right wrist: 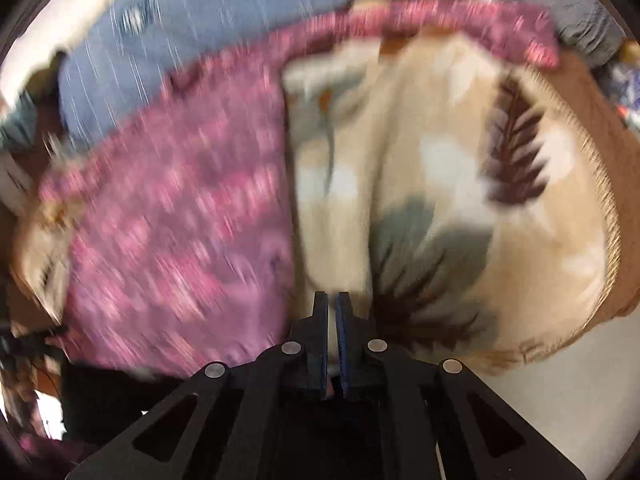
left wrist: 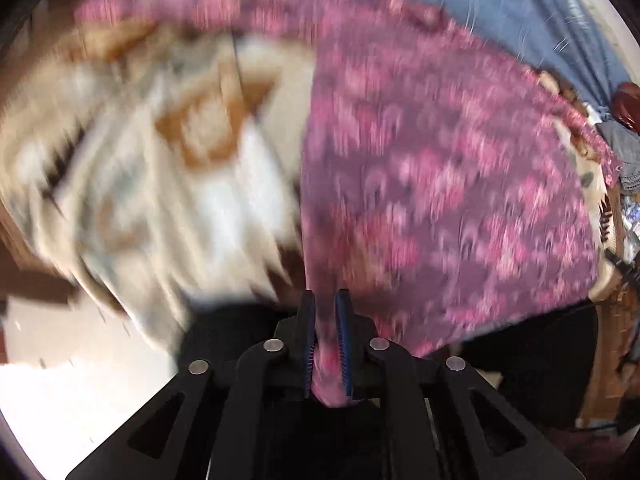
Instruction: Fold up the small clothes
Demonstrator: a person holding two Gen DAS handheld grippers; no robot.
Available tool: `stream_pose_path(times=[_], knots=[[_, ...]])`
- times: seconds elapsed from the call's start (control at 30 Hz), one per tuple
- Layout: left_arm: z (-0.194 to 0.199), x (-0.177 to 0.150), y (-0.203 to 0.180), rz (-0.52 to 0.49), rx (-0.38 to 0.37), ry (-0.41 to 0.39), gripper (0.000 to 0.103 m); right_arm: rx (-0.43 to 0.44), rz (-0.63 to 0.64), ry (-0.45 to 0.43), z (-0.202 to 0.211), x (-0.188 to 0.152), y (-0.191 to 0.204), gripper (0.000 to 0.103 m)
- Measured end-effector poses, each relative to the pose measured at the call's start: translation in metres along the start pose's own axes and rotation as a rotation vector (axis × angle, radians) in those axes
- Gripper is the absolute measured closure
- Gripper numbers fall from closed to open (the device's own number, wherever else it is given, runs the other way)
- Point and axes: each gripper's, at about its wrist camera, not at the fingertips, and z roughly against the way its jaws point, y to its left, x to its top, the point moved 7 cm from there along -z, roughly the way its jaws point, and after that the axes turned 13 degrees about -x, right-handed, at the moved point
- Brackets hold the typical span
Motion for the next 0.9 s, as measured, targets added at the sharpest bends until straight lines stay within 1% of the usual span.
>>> stream_pose_path(times=[0.03,0.07,0.1,0.13,0.2,0.23,0.3,0.37,0.4,0.43,0.47,0.5,0.53,0.57,0.6,0.63,0.67,0.7,0.77,0.8,0.83,0.9], knots=[[0.005,0.017,-0.002,-0.021,0.020,-0.035,0.081,0.006,-0.009,-0.031,0.005,0.011,0.000,0.091],[0.006,0.028,-0.004,-0.020,0.037,-0.057,0.065,0.025,-0.021,-0.061,0.008,0.025,0.003,0.089],[0.005,0.042,-0.008,-0.016,0.050,-0.087,0.050,0.045,-0.035,-0.080,0.008,0.038,0.006,0.080],[0.001,0.054,-0.011,-0.018,0.053,-0.109,0.046,0.065,-0.053,-0.093,0.005,0.052,0.011,0.069],[-0.015,0.084,-0.015,0.001,0.069,-0.118,0.045,0.120,-0.073,-0.106,-0.009,0.077,0.030,0.062],[-0.028,0.097,-0.013,0.018,0.068,-0.109,0.045,0.141,-0.084,-0.101,-0.021,0.090,0.041,0.062],[-0.055,0.123,-0.007,0.083,0.071,-0.085,0.047,0.170,-0.106,-0.077,-0.048,0.111,0.059,0.062],[-0.083,0.145,-0.009,0.122,0.063,-0.068,0.047,0.185,-0.122,-0.067,-0.072,0.124,0.069,0.062],[-0.092,0.151,-0.010,0.123,0.066,-0.064,0.047,0.194,-0.122,-0.061,-0.085,0.129,0.077,0.063],[-0.102,0.154,-0.011,0.122,0.081,-0.060,0.047,0.187,-0.115,-0.056,-0.096,0.129,0.080,0.068],[-0.114,0.156,-0.011,0.120,0.105,-0.049,0.047,0.161,-0.100,-0.042,-0.109,0.128,0.083,0.069],[-0.126,0.157,-0.011,0.113,0.126,-0.029,0.046,0.141,-0.087,-0.024,-0.120,0.126,0.084,0.077],[-0.135,0.156,-0.009,0.106,0.144,-0.013,0.044,0.137,-0.089,-0.035,-0.124,0.128,0.083,0.085],[-0.136,0.157,-0.011,0.088,0.161,-0.039,0.044,0.157,-0.100,-0.030,-0.122,0.131,0.080,0.086],[-0.137,0.159,-0.014,0.064,0.160,-0.047,0.047,0.182,-0.114,-0.019,-0.118,0.134,0.073,0.085],[-0.137,0.159,-0.019,0.042,0.147,-0.040,0.047,0.191,-0.128,-0.030,-0.112,0.137,0.064,0.085],[-0.135,0.160,-0.023,0.034,0.136,-0.042,0.047,0.171,-0.151,-0.070,-0.103,0.145,0.047,0.083],[-0.133,0.161,-0.028,0.026,0.124,-0.054,0.047,0.129,-0.178,-0.109,-0.097,0.152,0.025,0.076],[-0.129,0.169,-0.041,0.010,0.087,-0.091,0.046,0.049,-0.295,-0.168,-0.085,0.167,-0.036,0.068],[-0.128,0.172,-0.046,0.002,0.075,-0.104,0.046,0.023,-0.375,-0.182,-0.082,0.172,-0.069,0.058],[-0.129,0.176,-0.052,-0.008,0.059,-0.119,0.046,-0.021,-0.480,-0.194,-0.078,0.175,-0.112,0.058],[-0.131,0.184,-0.068,-0.034,0.034,-0.138,0.045,-0.095,-0.601,-0.208,-0.074,0.174,-0.164,0.058]])
